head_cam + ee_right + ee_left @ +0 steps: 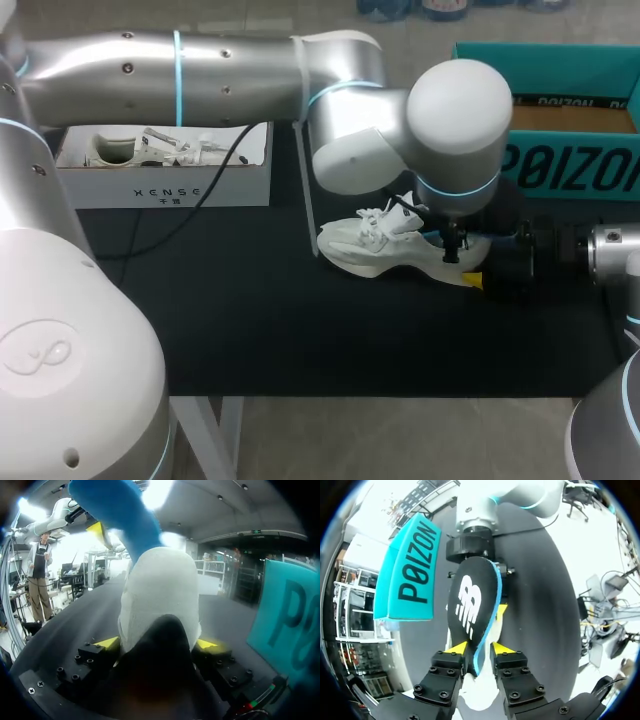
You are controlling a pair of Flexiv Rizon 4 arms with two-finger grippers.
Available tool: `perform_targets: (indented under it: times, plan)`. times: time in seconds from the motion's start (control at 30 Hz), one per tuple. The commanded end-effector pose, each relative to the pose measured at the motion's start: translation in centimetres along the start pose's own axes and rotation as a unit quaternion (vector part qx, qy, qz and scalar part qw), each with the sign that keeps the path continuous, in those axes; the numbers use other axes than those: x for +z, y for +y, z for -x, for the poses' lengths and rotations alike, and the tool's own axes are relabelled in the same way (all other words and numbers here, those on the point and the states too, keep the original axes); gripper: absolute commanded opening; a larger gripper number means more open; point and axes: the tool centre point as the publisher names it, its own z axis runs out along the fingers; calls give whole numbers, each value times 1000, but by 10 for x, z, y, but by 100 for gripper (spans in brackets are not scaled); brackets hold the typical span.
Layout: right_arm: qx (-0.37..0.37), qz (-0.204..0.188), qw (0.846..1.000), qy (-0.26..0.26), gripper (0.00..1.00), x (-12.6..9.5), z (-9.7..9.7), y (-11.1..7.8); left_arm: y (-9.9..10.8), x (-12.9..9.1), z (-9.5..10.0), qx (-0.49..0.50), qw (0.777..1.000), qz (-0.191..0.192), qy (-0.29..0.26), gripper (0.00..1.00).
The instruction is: Take the shoe out of the shoebox, open the shoe tongue, remove and reinsert the insole, then place the shoe into the shoebox
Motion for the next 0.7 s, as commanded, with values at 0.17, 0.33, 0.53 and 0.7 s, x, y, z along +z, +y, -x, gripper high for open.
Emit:
perform_targets:
  times: [0.17, 0.33, 0.53, 0.7]
  plan:
    - [0, -1, 1000, -1, 0, 2, 0, -2, 4, 6, 0, -9, 1000, -2, -12, 25]
    - [0, -1, 1000, -1, 0, 2, 0, -2, 2, 12, 4, -16, 1000, -6, -20, 22]
    - [0, -1, 1000, -1, 0, 2, 0, -2, -1, 20, 11, -30, 999, -12, -20, 27]
    - [0, -1, 1000, -1, 0, 2, 0, -2, -3, 20, 15, -37, 999, -20, -26, 0]
